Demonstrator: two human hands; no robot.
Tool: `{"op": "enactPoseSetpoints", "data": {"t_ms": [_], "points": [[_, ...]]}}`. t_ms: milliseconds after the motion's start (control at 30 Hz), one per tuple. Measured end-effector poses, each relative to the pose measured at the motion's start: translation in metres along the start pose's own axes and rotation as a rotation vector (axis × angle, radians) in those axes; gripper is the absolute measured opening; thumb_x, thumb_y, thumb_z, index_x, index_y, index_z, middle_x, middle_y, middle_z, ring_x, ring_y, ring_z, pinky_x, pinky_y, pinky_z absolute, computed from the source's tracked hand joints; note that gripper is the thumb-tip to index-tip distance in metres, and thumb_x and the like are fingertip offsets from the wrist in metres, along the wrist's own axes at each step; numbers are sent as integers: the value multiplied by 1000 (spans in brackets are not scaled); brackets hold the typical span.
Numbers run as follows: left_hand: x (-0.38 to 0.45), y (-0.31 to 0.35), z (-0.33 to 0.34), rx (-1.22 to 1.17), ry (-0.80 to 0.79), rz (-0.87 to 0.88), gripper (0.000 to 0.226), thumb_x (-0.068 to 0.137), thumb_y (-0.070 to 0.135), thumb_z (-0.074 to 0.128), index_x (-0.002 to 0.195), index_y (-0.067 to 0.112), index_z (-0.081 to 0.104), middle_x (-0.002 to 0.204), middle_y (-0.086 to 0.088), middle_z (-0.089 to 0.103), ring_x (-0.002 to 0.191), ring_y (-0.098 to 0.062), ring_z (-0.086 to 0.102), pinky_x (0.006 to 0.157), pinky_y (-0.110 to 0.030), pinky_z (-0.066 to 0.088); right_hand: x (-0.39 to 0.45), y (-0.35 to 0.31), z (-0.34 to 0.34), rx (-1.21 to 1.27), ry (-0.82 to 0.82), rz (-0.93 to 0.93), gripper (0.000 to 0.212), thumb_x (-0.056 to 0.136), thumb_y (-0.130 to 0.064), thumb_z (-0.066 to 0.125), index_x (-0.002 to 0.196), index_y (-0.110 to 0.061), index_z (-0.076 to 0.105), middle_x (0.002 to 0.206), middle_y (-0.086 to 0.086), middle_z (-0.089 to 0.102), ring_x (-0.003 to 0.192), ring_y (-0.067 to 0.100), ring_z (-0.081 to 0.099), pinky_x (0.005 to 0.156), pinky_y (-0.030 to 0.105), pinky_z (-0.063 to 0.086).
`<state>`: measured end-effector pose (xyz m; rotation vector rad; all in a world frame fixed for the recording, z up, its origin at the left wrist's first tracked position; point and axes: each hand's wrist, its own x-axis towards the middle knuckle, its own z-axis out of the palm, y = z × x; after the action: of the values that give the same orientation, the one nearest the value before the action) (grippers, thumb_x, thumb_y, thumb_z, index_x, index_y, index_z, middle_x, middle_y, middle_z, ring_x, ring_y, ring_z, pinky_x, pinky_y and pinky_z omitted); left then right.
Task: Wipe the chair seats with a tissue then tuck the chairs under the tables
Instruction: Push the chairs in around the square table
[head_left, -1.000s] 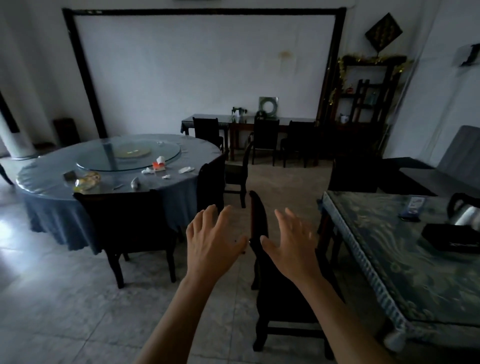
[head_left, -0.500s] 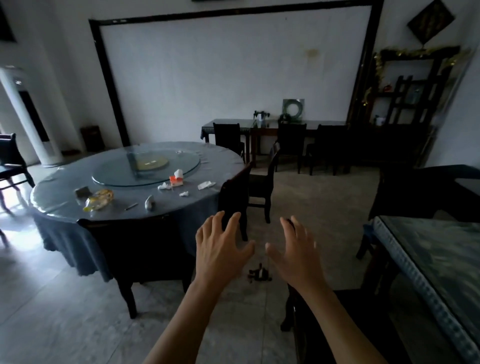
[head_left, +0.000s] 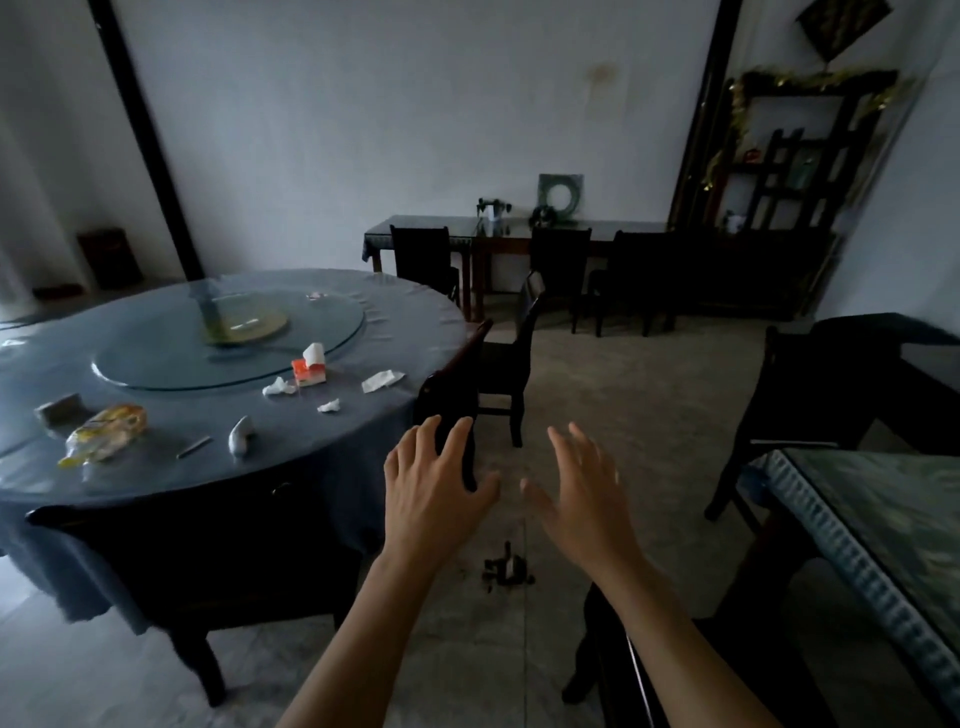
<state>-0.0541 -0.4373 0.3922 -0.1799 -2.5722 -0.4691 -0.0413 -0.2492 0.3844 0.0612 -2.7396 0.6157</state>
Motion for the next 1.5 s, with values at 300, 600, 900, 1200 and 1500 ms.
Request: {"op": "enactPoseSetpoints", "data": {"t_ms": [300, 600, 900, 1200, 1500], "points": [[132, -61, 64, -98, -135, 124, 82, 81, 68, 52, 150, 36, 21, 159, -6, 21, 147, -28, 16, 118, -45, 18, 117, -2, 62, -98, 67, 150, 75, 91, -66, 38, 153, -30, 14, 163, 3, 11, 150, 28, 12, 116, 55, 22], [219, -36, 136, -220, -210, 286, 83, 75, 69, 51, 146, 33, 30, 155, -4, 29, 144, -28, 23, 115, -46, 26, 163, 40, 62, -231, 148, 376, 77, 87, -69, 34, 150, -29, 20, 161, 5, 22, 145, 31, 25, 111, 52, 33], [252, 93, 217, -339, -254, 568, 75, 76, 66, 52, 138, 25, 38, 149, -9, 38, 138, -32, 34, 109, -49, 36, 156, 144, 23, -342, 264, 676, 76, 90, -67, 41, 152, -30, 19, 161, 7, 22, 146, 33, 22, 112, 54, 28], [233, 223, 264, -532, -372, 818, 74, 75, 73, 50, 137, 34, 38, 140, -5, 47, 127, -33, 46, 98, -50, 45, 96, 210, -36, -344, 402, 949, 80, 83, -75, 27, 150, -34, 16, 162, 2, 18, 147, 31, 18, 114, 56, 24], [183, 289, 286, -638, -626, 1122, 80, 78, 81, 37, 145, 40, 26, 157, -1, 29, 143, -29, 28, 110, -51, 31, 15, 201, -48, -434, 514, 1359, 79, 88, -67, 45, 153, -31, 16, 163, 2, 15, 149, 30, 12, 116, 56, 18]]}}
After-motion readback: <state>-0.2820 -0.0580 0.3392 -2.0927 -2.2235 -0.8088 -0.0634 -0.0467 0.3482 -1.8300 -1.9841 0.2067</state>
